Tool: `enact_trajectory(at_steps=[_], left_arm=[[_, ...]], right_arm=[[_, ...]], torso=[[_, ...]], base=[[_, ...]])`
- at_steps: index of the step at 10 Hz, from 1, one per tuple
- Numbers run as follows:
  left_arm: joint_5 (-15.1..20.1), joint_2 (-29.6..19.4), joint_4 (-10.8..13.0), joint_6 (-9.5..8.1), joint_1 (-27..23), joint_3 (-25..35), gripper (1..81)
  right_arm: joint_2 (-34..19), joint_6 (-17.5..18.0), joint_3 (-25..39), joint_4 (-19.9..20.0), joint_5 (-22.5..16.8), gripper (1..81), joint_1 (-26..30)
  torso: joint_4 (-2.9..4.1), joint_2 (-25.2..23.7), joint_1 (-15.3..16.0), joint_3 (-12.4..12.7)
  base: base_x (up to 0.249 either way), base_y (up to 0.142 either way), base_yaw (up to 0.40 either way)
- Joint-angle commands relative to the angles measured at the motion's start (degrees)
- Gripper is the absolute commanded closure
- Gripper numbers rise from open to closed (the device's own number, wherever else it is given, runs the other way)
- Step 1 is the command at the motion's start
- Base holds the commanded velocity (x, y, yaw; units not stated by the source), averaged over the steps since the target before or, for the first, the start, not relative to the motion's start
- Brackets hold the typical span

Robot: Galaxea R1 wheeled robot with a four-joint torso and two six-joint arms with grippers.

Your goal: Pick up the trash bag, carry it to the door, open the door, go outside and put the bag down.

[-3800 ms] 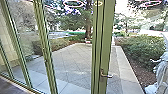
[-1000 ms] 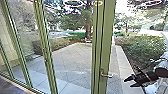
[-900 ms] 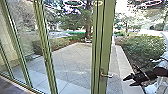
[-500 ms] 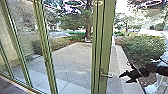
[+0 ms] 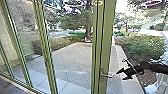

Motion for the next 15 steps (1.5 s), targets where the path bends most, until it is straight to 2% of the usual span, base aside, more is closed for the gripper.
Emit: enact_trajectory(at_steps=[1,4,7,11,15], left_arm=[[3.51,0.2,-0.74,-0.22,-3.12,0.0,81.1],[3.51,0.2,-1.01,-0.22,-3.12,0.0,81.1],[3.51,0.02,-1.71,-0.22,-3.12,0.0,81.1],[3.51,-0.07,-2.32,-0.22,-3.12,0.0,81.1],[3.51,-0.07,-2.41,-0.22,-3.12,0.0,81.1]], right_arm=[[4.24,1.32,-5.65,0.68,-1.76,1.0,8.82],[9.18,1.84,-11.91,0.33,-3.6,1.0,8.39],[13.13,3.43,-19.28,-0.11,-3.78,1.0,8.38],[19.54,3.25,-29.92,-0.11,-5.01,1.0,8.39],[22.72,3.43,-33.97,0.07,-5.01,1.0,6.1]], torso=[[0.0,0.0,0.0,0.0],[0.0,0.02,0.02,-0.02],[0.0,0.02,0.04,-0.02],[0.0,0.04,0.06,-0.07],[0.0,0.06,0.09,-0.07]], base=[[0.0,0.0,0.0],[0.0,0.0,0.0],[0.0,0.0,0.0],[0.0,0.0,0.0],[0.0,0.0,0.0]])
